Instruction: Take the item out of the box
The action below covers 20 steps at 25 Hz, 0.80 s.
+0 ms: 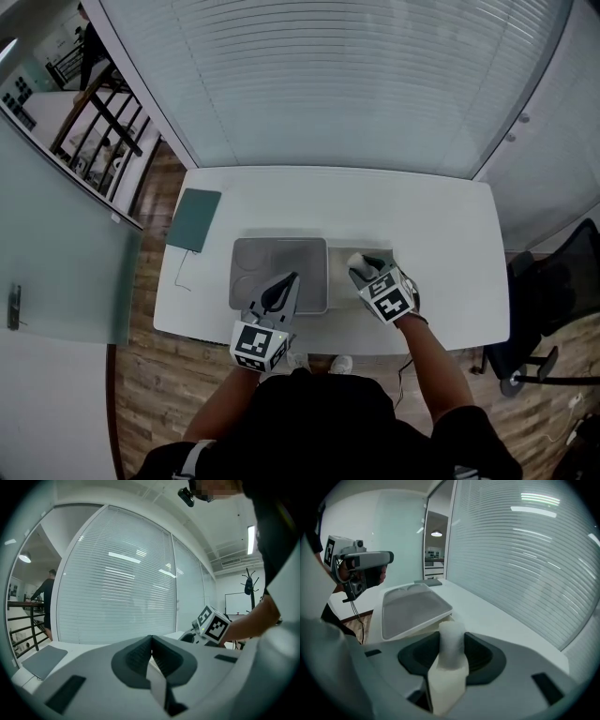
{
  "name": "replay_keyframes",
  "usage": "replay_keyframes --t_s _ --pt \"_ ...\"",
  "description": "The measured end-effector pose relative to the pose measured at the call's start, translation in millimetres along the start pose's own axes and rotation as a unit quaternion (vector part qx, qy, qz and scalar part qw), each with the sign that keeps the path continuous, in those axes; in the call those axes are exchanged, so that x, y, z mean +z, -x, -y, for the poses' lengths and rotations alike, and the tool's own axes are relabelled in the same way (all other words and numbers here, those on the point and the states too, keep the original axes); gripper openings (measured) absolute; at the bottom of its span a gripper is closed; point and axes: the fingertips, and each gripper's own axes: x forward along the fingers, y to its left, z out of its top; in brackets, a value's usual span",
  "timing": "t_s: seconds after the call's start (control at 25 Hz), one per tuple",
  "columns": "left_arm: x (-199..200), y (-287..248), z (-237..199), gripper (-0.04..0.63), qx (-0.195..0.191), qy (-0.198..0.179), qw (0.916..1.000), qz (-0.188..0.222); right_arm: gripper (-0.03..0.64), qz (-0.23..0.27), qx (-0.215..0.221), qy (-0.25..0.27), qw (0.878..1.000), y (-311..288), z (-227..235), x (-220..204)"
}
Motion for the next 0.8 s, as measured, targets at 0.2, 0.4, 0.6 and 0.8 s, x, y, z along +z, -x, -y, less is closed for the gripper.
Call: replay_keyframes --t_s 0.2,0.4,0.6,0.8 --pt "4 -2 2 0.011 -0.003 -0.003 1.0 0.003 0.167 0.085 -0.025 -0.028 0.996 31 6 31" --pt "8 -4 1 0.011 -0.001 -0.001 1.0 0.005 0.167 0.178 -0.039 -0.049 0.982 65 5 67" --pt "21 -10 1 0.011 -0.004 -0.002 0.9998 0.02 0.167 0.277 -0.056 -0.085 0.956 103 -1 97" --pt "23 -9 5 0.011 -0.008 -0.017 0.9996 0.021 0.169 0.356 -0.094 -0.07 0.927 142 -1 122"
